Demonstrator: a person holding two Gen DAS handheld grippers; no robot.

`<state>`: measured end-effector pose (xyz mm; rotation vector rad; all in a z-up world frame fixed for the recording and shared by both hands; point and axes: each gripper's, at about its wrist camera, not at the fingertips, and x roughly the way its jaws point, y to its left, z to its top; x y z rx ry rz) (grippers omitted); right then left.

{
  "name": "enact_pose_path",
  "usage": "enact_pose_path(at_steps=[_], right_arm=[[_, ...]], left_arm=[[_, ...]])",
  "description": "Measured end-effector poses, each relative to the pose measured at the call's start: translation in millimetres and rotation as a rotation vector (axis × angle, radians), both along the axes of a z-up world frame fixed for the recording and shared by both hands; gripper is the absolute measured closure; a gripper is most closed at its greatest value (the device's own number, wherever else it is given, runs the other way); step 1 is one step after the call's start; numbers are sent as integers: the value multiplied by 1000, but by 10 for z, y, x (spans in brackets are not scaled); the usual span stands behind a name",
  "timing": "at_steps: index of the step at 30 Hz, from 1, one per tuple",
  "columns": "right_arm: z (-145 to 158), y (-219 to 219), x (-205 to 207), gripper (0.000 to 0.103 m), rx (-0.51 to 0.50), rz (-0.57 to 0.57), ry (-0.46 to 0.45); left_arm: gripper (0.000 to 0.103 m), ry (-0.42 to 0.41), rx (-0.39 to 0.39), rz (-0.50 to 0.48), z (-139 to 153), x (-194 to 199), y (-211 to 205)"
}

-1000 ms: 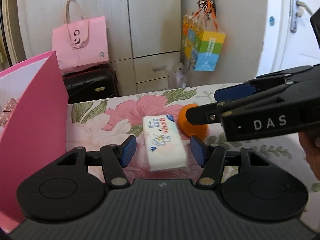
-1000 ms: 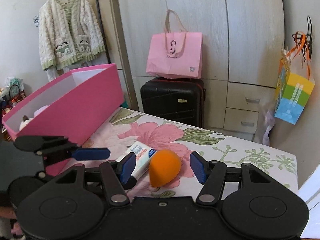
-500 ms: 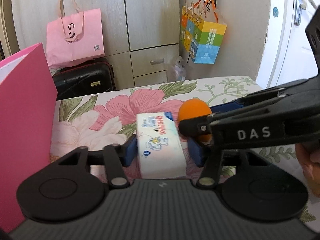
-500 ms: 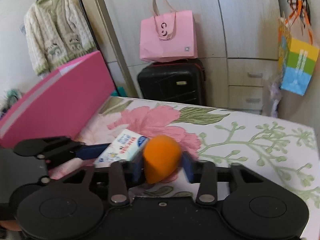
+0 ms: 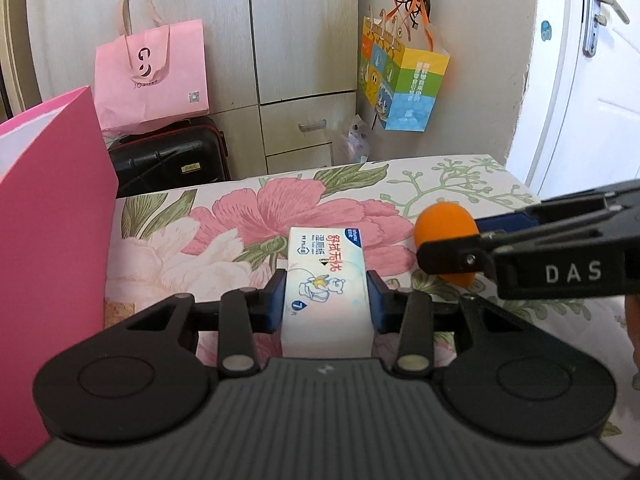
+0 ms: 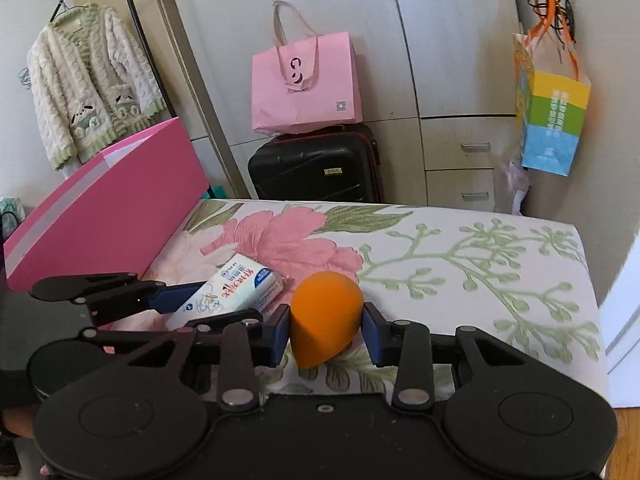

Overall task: Organize soft objects
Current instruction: 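Carry the tissue pack over the pink box with the left tool while the right tool carries the sponge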

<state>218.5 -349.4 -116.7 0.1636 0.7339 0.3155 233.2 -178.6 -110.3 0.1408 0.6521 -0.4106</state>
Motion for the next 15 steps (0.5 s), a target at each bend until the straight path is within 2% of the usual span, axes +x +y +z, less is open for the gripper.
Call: enact_pose_path(at_steps=[15], right_arm=[[100,73,-551,60,3,-69,-38]], left_arm=[[64,-19,-121,-25,222,-438,218]])
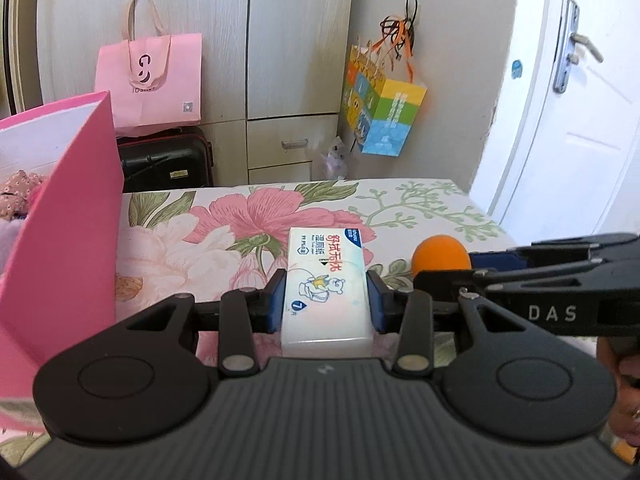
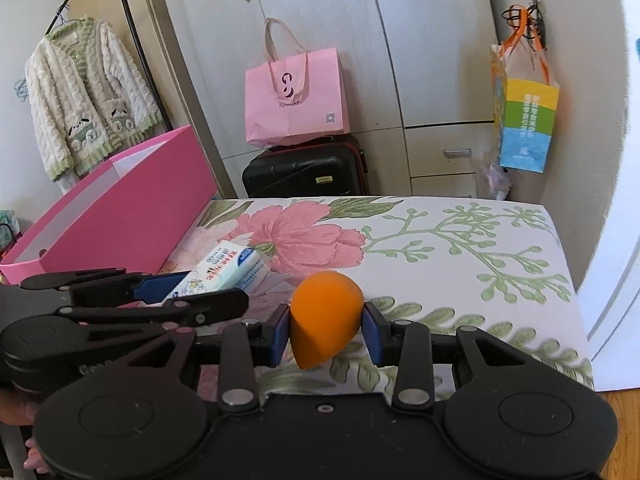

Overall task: Organize soft objects
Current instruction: 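Carry the tissue pack over the pink box with the left tool while the right tool carries the sponge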

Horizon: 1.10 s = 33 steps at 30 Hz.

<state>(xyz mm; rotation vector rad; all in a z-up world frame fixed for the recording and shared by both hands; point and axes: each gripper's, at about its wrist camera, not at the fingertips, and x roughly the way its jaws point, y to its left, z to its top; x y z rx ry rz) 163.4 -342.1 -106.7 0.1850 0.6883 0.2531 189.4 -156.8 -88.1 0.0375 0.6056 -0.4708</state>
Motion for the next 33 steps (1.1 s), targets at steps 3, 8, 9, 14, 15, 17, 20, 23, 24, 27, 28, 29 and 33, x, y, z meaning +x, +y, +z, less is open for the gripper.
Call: enact_pose_path(at_steps=[3,8,9,14,15,17,20,23,24,27,28,29,33], right_arm=[[12,15,-149,60,1,-21,-11],[-23,45,-431,59,-2,-95,-30],[-30,65,-482,59,2,-96,-29],[-13,214,-747,59,11,-87,-27],[-5,244,-810,59,11,-85,-30],[17,306,-906,59,16,-68,-29],[55,423,-1021,59,20,-22,-25],[83,553,-1104,59,43,37,-18],[92,592,-1123,59,56,58,-13],[147,727,-1156,59,103,128,-1],[176,779,-1161,59,113,154,-4],[210,845,-1163,59,120,175,-8],[401,1103,-1109,59,149,246,-41]], left_arm=[[64,-2,-25,-2,43,-118,86],[64,29,-75,-6,61,-312,287],[64,35,-83,-9,61,-357,335],[64,78,-124,-18,58,-586,607],[64,91,-132,-21,59,-631,669],[64,106,-140,-30,65,-726,786],[64,113,-122,-36,82,-881,951],[64,126,-100,-44,121,-1024,1133],[64,135,-95,-50,132,-1058,1188],[64,169,-112,-67,200,-1144,1406],[64,174,-121,-69,234,-1168,1480],[64,174,-127,-69,265,-1188,1549],[64,107,-122,-59,464,-1266,1786]])
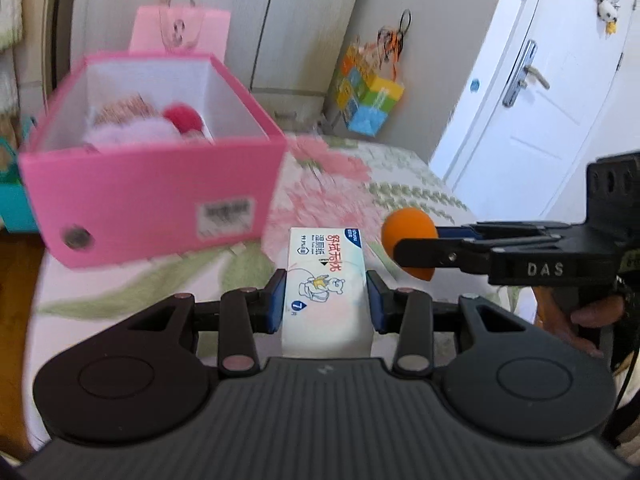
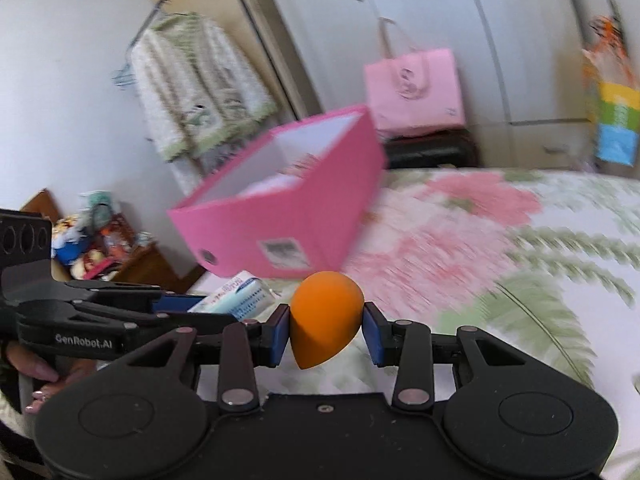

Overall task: Organize soft objects
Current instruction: 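Carry the tissue pack over the pink box with the left tool while the right tool carries the sponge, then open both tools to drop the tissue pack and sponge into the box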

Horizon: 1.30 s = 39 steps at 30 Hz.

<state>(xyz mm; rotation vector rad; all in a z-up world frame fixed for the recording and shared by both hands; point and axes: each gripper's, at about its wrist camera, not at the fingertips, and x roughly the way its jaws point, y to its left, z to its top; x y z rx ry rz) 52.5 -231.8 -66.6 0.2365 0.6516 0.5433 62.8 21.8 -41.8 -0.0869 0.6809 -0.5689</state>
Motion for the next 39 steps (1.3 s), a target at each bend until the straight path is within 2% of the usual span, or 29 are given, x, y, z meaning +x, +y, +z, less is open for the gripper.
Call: enact_pose_path(at_steps=[7,11,14,22,25,28,32,35,39], right_arm=[[428,377,366,58,-5,35,-80],[593,575,664,58,-30,41,-108],[669,703,898,58,-40,33,-115],[715,959,1751,58,-16,40,-18],[644,1102,1947,58,-105,27,-26],[559,1203,2116,58,-110,58,14],[472,1325,2327,58,-130,78,46],[440,1346,2470,58,-100,90,77],[385,1366,2563,56,-91,112,98]], left_arm=[[64,-142,3,50,328,148,282],[64,-226,47,101,492,325,388],[64,-251,69,118,588,503,454],[64,-224,123,209,626,1250,505],[64,-160,181,218,581,1581,534],[64,-83,207,218,519,1834,579],[64,-44,231,209,430,1998,575],[63,17,190,206,389,2072,588],[63,15,215,229,353,2143,561]])
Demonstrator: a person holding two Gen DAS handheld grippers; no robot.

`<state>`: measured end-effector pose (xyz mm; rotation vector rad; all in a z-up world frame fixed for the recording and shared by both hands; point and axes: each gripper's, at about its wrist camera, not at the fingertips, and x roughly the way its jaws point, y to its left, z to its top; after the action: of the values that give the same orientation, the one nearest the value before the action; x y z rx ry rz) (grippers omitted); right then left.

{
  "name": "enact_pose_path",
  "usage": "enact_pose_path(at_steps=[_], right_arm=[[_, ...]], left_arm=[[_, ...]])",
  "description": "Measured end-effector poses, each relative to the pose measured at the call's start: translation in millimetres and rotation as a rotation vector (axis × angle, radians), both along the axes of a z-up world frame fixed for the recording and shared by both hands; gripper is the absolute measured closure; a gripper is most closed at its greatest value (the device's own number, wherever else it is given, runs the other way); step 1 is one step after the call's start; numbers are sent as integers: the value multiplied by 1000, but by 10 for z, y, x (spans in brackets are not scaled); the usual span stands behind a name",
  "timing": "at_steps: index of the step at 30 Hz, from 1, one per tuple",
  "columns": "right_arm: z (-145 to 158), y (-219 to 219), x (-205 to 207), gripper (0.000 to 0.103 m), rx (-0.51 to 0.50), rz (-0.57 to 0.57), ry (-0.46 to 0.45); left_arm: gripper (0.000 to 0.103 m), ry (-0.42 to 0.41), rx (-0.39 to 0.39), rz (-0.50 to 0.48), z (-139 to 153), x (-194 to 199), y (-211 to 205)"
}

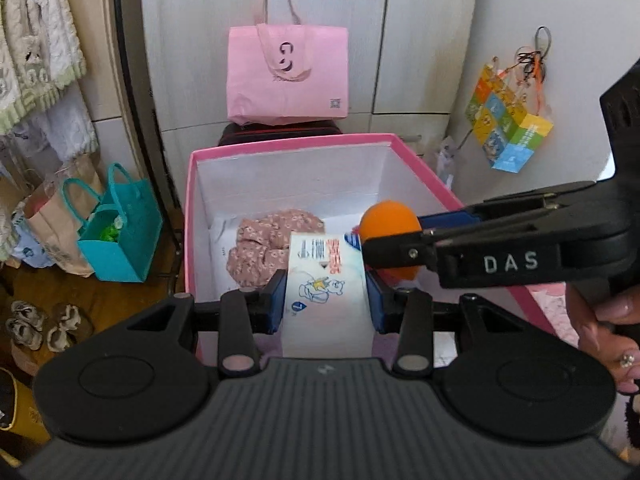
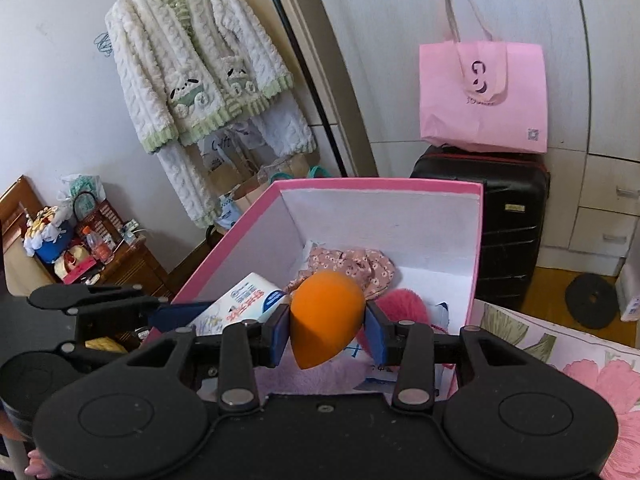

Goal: Organize soft objects

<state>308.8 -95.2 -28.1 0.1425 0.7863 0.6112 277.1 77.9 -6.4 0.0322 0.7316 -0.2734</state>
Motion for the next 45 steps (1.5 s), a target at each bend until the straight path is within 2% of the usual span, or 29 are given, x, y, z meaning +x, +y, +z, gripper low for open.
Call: enact_pose_path(at_steps=[2,6,10,18,20,25,30,35,40,42,45], right_arm=[[-44,10,41,56,17,8,21],[-39,-16,-7,55,27,10,-7],[101,-138,-199,55,56,14,-54],[290,-410,-983,54,-32,-31,-178],[331,-529,-1193,54,-34,-54,-208],[474,-775,-1653,52,-40,-85,-279],[606,-906,-2000,38,-65,-115,-331],[755,-1052,-2360,33,-56,-166,-379],[794,-1105,-2714,23,-105,-245,-433],[785,-1142,-2822,15,-110,-276,-441],[740,-1212,-2954,9,-108,-332,-440]], left_arm=[[60,-12,20,4,-6,4,-42],[55,-52,52,-33,25,-137,-141],[53,-45,-5,-49,75,-316,-127],[51,-106,-42,-100,213,-931,-209],[50,-135,-57,-108,296,-1087,-205],[47,-235,-39,-127,482,-1503,-277],[47,-281,-81,-146,619,-1793,-335],[46,-296,-136,-160,716,-2043,-320],[43,-322,-129,-181,741,-2249,-337],[42,-319,-138,-187,719,-2321,-350],[38,-318,-146,-187,660,-2418,-401]])
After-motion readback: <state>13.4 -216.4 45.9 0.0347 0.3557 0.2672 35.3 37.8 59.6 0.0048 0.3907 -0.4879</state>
